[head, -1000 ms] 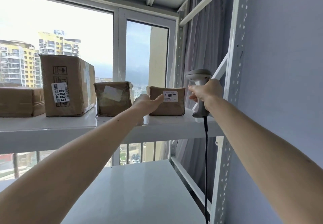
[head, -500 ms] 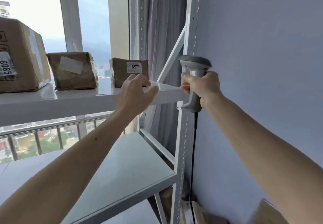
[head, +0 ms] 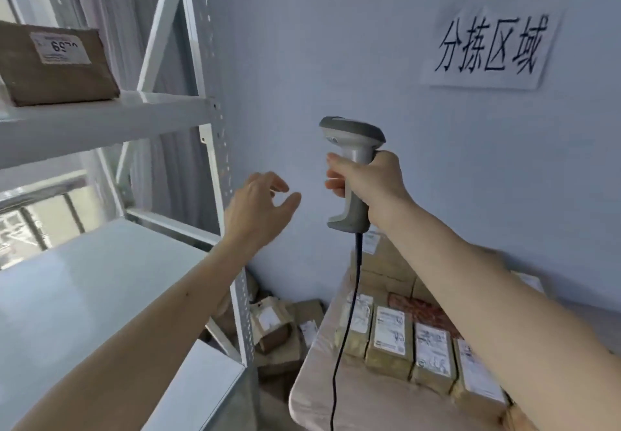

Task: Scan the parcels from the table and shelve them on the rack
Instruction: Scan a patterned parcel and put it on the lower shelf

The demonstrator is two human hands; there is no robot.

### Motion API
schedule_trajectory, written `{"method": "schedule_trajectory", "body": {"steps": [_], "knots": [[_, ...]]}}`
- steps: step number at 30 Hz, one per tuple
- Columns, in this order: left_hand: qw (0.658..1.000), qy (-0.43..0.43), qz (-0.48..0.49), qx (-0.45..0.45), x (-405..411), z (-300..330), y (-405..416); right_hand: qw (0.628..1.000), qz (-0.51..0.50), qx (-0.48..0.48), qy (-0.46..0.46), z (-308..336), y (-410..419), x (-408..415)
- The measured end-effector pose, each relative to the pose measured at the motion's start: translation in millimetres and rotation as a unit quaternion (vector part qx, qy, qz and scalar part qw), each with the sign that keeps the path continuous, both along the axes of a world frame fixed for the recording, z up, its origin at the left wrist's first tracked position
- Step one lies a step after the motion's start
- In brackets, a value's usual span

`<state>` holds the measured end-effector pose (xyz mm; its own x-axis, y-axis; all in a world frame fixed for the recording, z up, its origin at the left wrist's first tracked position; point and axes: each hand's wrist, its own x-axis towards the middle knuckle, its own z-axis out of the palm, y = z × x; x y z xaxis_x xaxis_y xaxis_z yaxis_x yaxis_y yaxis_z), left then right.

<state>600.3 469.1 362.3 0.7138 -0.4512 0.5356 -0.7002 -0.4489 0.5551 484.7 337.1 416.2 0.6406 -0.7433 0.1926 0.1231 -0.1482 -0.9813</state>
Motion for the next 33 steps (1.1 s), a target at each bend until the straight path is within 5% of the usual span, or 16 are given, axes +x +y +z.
{"method": "schedule_trajectory", "body": {"steps": [17,33], "knots": [[0.970,0.069,-0.214,0.097,-164.4,-100.1,-183.2,0.963,-0.239,0.087,0.088,-101.8,-149.4,-232.3],[0.944,0.160,-0.200,0.209,-324.7,-227.5,-310.3,0.932,-0.259,0.089,0.238,-237.8,-286.7,-382.9]]}}
